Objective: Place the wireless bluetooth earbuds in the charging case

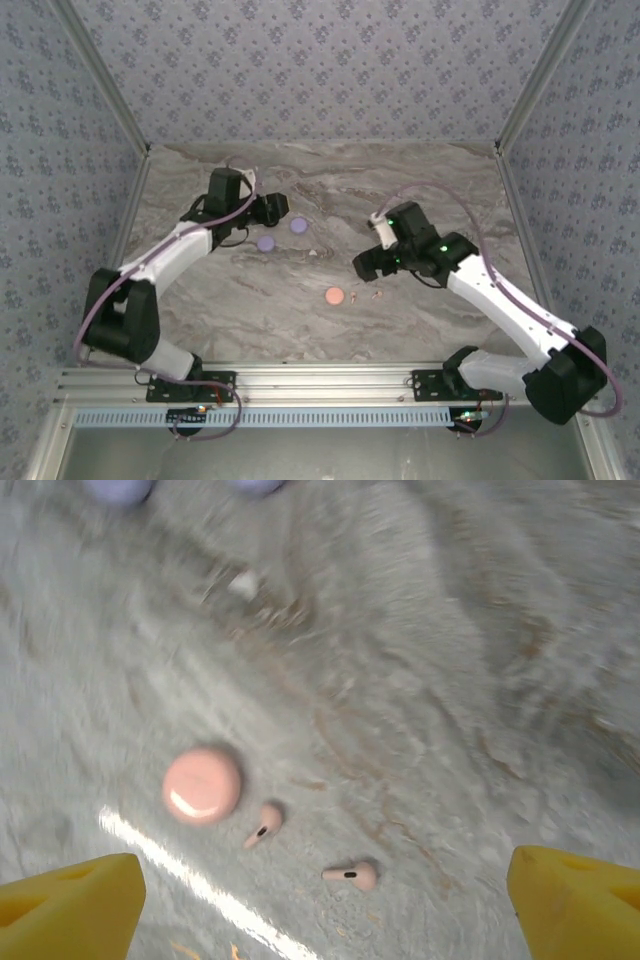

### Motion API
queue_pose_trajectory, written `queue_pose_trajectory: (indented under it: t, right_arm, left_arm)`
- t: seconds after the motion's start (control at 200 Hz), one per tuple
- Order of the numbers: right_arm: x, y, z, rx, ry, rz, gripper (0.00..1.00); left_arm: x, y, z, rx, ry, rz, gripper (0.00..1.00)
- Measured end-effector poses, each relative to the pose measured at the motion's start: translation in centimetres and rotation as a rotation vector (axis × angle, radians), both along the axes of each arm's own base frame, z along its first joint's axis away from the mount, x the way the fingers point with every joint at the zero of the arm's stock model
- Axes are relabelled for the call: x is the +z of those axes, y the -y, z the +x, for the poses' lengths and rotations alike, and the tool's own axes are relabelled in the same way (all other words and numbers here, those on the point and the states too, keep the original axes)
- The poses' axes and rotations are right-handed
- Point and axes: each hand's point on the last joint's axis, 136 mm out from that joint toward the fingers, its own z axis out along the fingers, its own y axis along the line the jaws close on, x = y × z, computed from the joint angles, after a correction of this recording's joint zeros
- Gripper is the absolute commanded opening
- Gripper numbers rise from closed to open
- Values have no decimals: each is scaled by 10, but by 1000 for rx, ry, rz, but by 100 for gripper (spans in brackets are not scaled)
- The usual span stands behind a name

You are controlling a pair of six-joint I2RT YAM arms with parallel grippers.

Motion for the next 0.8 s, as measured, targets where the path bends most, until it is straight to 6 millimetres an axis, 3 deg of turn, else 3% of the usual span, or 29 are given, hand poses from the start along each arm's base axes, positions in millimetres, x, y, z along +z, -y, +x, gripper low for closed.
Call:
queue_pose_trajectory:
  t: [0.175, 0.315, 0.52, 0.665, 0.805]
  right_arm:
    - [-28, -34, -16, 400, 48, -184, 100]
    - [-54, -43, -21, 642, 70, -307, 100]
    - [-92, -51, -22, 861, 59, -405, 100]
    - [-113, -60, -24, 953, 51, -434, 100]
    - [-130, -71, -23, 1006, 49, -441, 100]
  left_arm:
    - [28, -36, -30, 96, 129, 46, 88]
    - [41, -72, -48, 214, 215, 68, 95]
    - [19, -121, -63, 370, 203, 99, 97]
    - [0, -133, -72, 409, 159, 120, 97]
    - [-3, -138, -73, 425, 149, 124, 98]
